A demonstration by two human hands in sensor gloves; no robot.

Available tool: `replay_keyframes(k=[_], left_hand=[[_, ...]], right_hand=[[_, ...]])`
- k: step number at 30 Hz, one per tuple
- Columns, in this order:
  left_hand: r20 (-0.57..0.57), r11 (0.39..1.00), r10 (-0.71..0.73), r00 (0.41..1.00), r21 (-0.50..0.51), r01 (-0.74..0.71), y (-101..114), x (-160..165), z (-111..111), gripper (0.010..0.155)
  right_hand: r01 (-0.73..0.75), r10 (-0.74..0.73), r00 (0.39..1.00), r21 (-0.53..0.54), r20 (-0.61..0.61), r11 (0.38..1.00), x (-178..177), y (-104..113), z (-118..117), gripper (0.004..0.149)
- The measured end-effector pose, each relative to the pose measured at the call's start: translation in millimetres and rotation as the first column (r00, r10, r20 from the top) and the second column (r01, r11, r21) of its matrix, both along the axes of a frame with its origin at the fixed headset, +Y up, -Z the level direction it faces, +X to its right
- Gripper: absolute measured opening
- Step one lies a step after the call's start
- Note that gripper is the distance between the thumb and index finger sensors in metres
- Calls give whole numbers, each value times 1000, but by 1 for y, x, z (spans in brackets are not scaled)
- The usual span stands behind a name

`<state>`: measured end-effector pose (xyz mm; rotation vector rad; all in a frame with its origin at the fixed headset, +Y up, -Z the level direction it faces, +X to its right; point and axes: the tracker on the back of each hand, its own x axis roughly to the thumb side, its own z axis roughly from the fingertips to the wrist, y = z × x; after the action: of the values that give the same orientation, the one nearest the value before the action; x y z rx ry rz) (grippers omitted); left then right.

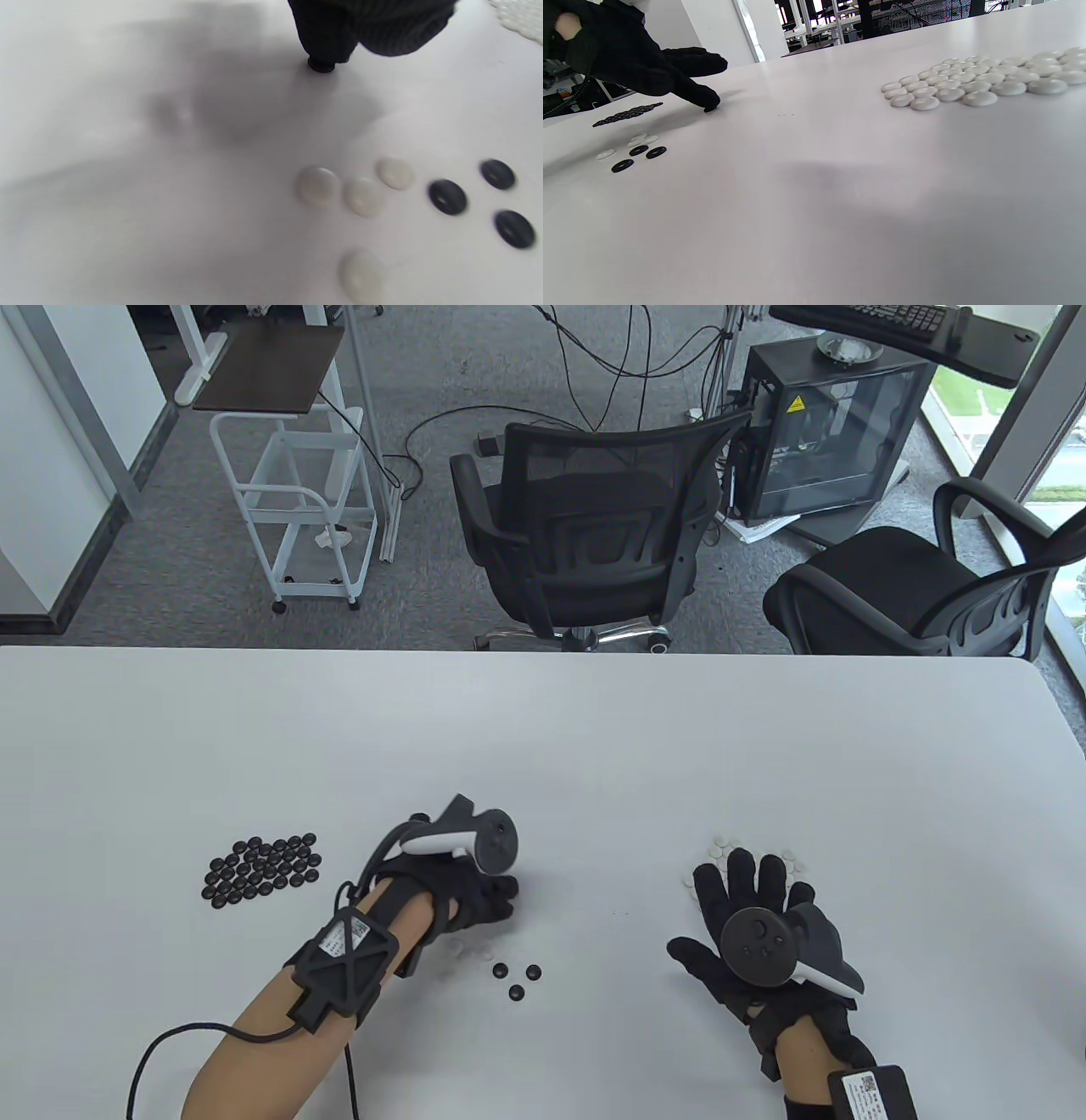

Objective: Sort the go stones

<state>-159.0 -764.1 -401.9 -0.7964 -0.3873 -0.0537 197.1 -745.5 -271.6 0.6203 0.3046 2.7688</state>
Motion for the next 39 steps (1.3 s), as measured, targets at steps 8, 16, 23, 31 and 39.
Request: replay_keyframes(k=[8, 16, 23, 31, 39], left_hand=[[-336, 1000, -22, 942, -11, 20, 4, -102, -28, 61], [-472, 998, -64, 879, -23, 60, 7, -151, -28, 61], [-496, 997, -81, 865, -30, 76, 8, -165, -24, 61], [-489, 994, -108, 866, -42, 100, 11, -167, -21, 62], [-292, 999, -26, 956, 31, 37, 37, -117, -11, 62]], right_hand=[[-5, 5, 1000, -13, 4, 1000, 2, -1, -1, 89], [-5, 5, 1000, -17, 6, 1000, 3, -1, -1, 88], [-8, 8, 1000, -25, 4, 1000, 2, -1, -1, 88], [-9, 9, 1000, -30, 0, 1000, 0, -2, -1, 88], [-7, 7, 1000, -30, 0, 1000, 0, -2, -2, 88]])
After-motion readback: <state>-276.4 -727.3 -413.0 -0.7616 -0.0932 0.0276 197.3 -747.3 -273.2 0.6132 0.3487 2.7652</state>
